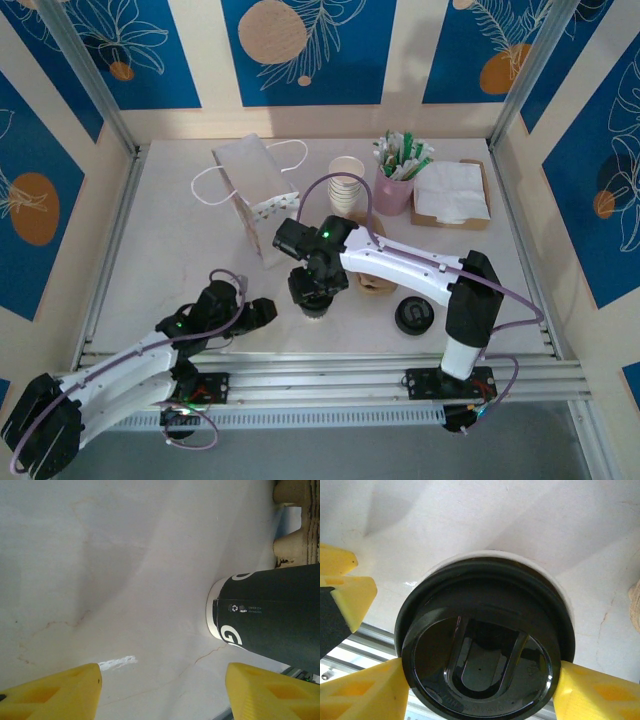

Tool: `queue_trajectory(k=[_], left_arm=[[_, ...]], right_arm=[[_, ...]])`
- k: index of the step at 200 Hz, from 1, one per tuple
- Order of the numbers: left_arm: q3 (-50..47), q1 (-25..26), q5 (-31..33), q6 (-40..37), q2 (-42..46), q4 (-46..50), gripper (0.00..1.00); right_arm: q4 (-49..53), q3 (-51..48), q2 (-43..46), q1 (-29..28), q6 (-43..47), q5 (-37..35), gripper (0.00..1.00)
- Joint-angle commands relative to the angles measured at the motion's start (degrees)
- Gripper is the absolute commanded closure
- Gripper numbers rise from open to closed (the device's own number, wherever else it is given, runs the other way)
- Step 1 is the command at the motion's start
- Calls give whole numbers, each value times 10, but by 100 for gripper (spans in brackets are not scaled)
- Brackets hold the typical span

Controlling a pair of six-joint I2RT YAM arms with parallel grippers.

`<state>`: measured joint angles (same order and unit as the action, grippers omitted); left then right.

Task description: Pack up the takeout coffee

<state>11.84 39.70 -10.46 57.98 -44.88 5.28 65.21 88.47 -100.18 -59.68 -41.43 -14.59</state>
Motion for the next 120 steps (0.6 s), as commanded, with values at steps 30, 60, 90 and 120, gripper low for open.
queue_trajectory(k=[30,60,90,120], left_arm=[[17,13,-5,-4,-11,-19,34],[17,15,-4,-4,-13,-23,34],[17,16,-2,-3,-15,-26,34],[17,17,-1,-3,-14,-24,34]], right_arm=[[17,-4,-9,-3,-28,-21,31],[8,-6,-11,-5,-32,-16,31],[1,-2,-16,-10,-35,-24,31],[21,8,-29,-12,-40,-49,31]])
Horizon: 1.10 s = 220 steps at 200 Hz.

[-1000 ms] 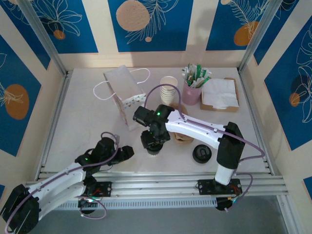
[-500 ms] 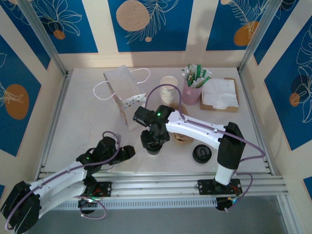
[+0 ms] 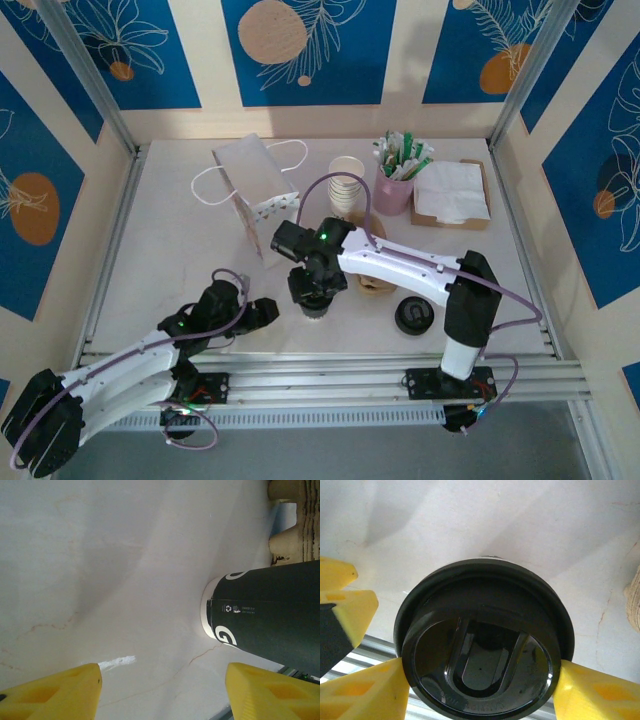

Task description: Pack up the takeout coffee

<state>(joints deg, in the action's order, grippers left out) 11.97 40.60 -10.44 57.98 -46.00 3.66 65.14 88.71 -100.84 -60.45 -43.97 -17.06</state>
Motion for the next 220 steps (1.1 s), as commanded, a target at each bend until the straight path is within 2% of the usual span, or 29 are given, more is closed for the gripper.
queue_trajectory(k=[1,78,155,193,220], left_arm=[[16,7,-1,-3,-3,-8,34],[18,9,2,-4,-4,-11,34],[47,10,18,-30,0,36,34],[52,9,20,-31,6,44,34],[53,11,24,-32,15,48,34]], right_arm=[[22,6,-22,-5,-15,-24,31],[13,-8,-40,-5,-25,10,34],[71,-35,-77,-6,-31,-10,37],[20,-67,-74,1,-32,51,38],[13,-79,-79,4,-36,69,38]])
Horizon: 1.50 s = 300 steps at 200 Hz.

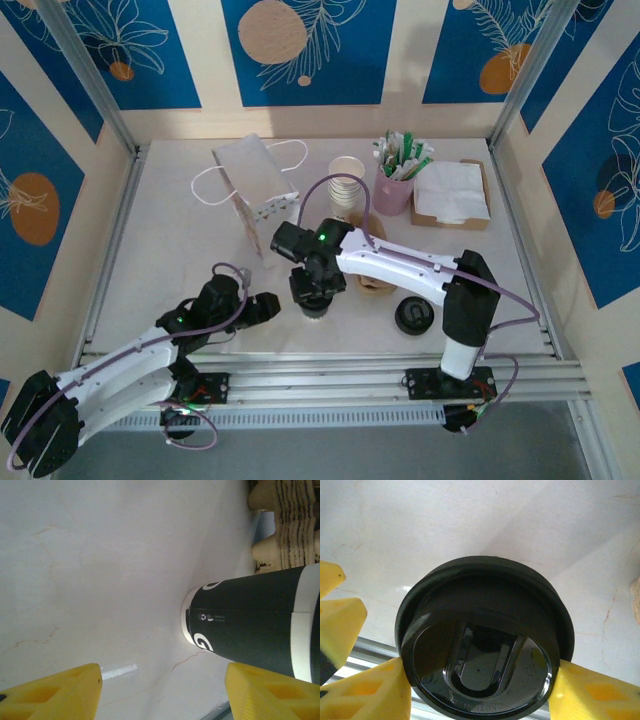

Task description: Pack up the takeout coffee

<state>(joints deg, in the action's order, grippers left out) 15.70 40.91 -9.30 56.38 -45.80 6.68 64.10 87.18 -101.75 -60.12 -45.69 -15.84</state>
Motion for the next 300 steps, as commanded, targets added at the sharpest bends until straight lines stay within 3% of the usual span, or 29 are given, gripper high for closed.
queue_trajectory(k=[1,24,59,97,148,178,221,272,300], left_arm=[[15,8,12,-15,14,18,34],[19,8,14,-15,19,22,34],[34,8,21,-29,19,41,35],[50,8,26,-36,19,58,35],[62,8,32,-42,16,68,35],[83,7,41,-63,7,97,34],[88,8,42,-65,9,96,34],[112,7,51,-93,4,120,33],[125,7,56,-109,8,129,32]], right_arm=[[23,-65,-70,1,-18,57,38],[23,-74,-77,4,-18,64,38],[61,-49,-96,3,-16,21,39],[49,-25,-55,4,-16,13,37],[63,31,-24,6,-5,-3,30],[65,50,-11,2,-1,-6,20],[70,62,9,2,-2,-8,16],[46,56,90,9,8,-36,16],[14,-3,168,64,45,-57,18]])
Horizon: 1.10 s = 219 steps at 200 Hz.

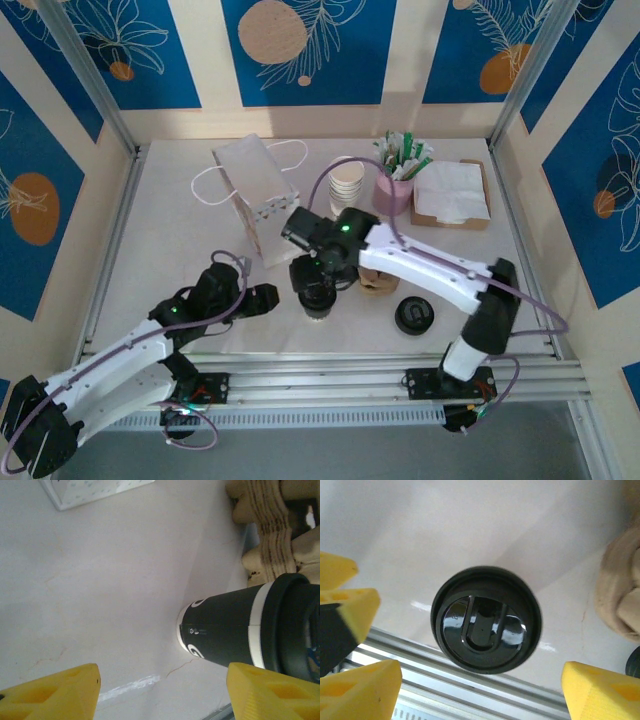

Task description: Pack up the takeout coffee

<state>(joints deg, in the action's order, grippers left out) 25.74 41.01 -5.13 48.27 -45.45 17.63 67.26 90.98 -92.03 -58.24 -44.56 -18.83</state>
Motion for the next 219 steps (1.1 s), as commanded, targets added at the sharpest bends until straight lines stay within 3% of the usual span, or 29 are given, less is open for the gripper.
queue_trajectory(k=[1,39,74,127,219], left_arm=[[25,6,14,-29,5,19,32],[40,6,5,-21,14,25,31],[54,6,21,-25,33,53,30],[81,6,28,-40,45,89,30],[87,6,23,-30,39,84,26]], right_arm=[[-21,-45,74,48,37,-26,18],[-172,-187,182,192,144,90,24],[-247,-254,199,282,231,134,31],[-270,-258,142,343,286,158,42],[-268,-261,78,360,301,173,44]])
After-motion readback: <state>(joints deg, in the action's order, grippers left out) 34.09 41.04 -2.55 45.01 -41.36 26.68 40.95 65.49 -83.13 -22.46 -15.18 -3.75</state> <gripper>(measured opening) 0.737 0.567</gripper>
